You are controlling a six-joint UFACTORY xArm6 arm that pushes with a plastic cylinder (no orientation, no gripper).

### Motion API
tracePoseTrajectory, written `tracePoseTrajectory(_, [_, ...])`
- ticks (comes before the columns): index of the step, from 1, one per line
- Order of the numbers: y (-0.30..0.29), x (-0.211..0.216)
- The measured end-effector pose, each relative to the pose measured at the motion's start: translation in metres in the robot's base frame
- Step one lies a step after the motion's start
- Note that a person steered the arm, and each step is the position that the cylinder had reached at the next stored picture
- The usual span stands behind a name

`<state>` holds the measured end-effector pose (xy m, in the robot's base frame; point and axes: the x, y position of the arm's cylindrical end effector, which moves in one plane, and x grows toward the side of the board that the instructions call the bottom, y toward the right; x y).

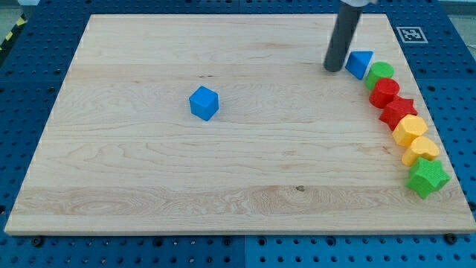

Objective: Keep blue cube horizontally left to the blue triangle

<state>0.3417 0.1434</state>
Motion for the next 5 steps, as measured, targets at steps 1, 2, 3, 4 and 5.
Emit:
tracePoseTrajectory(1, [-0.028,0.000])
tracePoseTrajectory(2, [-0.032,0.008])
tracePoseTrajectory(3, [-0.056,0.056])
tracePoseTrajectory(4, [-0.076,0.103])
tracePoseTrajectory(5, [-0.112,0.166])
